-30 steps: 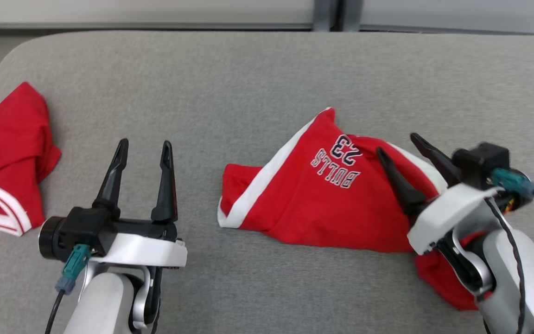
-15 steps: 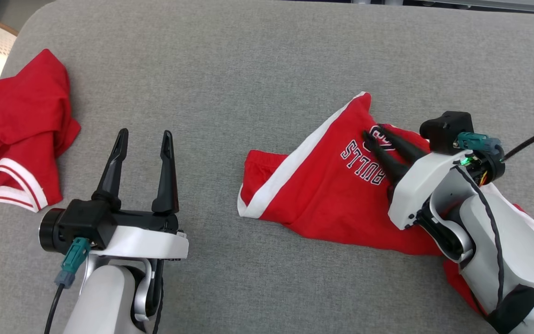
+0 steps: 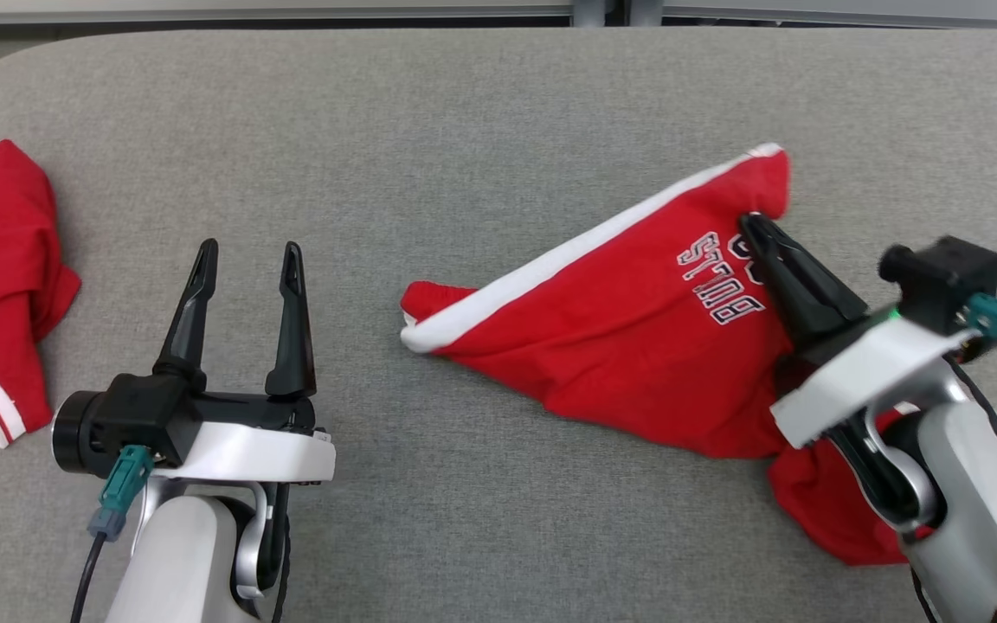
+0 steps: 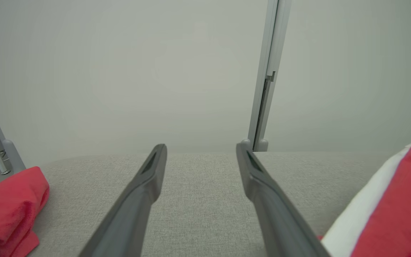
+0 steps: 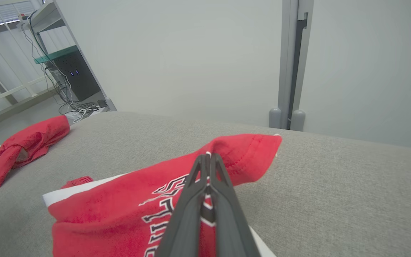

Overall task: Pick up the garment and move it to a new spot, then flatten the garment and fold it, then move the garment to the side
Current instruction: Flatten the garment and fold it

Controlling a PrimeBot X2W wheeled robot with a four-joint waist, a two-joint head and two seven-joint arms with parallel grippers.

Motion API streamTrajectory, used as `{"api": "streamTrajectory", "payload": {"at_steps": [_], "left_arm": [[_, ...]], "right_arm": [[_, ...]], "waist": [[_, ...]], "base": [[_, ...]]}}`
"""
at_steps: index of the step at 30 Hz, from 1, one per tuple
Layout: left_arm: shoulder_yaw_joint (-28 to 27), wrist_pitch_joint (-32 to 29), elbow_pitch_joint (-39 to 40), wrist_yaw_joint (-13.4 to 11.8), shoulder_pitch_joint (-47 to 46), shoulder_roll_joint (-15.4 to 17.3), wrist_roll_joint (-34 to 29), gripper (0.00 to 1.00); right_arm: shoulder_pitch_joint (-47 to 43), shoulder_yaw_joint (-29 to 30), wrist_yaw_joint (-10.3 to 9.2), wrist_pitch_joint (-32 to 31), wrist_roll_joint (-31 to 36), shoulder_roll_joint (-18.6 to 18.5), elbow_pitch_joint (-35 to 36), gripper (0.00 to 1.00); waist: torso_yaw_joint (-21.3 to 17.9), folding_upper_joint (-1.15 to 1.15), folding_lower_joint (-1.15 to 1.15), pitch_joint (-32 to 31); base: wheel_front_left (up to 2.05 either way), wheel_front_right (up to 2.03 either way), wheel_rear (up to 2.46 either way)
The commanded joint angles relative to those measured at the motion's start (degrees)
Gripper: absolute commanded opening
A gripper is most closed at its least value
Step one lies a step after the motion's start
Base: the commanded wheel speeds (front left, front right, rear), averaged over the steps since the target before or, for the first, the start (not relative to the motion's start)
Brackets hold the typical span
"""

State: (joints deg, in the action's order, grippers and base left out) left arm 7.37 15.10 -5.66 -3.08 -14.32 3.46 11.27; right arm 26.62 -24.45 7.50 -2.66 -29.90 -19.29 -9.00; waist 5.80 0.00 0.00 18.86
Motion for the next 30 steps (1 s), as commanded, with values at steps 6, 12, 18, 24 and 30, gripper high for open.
{"api": "streamTrajectory", "payload": {"at_steps": [6,12,18,24,30], "left_arm": [[-0.75,0.07,0.01,0.47,0.86,0.44,-0.63,1.00],[-0.89,0.07,-0.60,0.68,1.22,0.49,-0.65,1.00],[-1.09,0.06,-0.91,0.66,1.64,0.72,-0.66,1.00],[-0.86,0.07,-1.45,0.71,1.59,1.06,-0.55,1.00],[-0.98,0.04,-1.87,0.22,2.69,1.44,-0.13,1.00]], "right_arm": [[-10.44,8.45,-0.02,0.81,5.16,2.14,5.55,0.00],[-20.71,20.37,-0.01,2.89,11.11,8.03,8.23,0.00],[-23.79,23.38,-0.02,3.02,13.43,11.61,5.13,0.00],[-21.15,23.61,-0.02,4.36,13.60,12.78,0.52,1.00],[-20.11,22.43,-0.02,8.09,14.82,12.10,4.75,1.00]], "waist": [[-1.93,0.00,0.00,-0.57],[-3.54,0.00,0.00,-0.80],[-5.04,0.00,0.00,-1.01],[-5.84,0.00,0.00,-1.35],[-6.53,0.00,0.00,-3.10]], "base": [[0.00,0.00,0.00],[0.00,0.00,0.00],[0.00,0.00,0.00],[0.00,0.00,0.00],[0.00,0.00,0.00]]}}
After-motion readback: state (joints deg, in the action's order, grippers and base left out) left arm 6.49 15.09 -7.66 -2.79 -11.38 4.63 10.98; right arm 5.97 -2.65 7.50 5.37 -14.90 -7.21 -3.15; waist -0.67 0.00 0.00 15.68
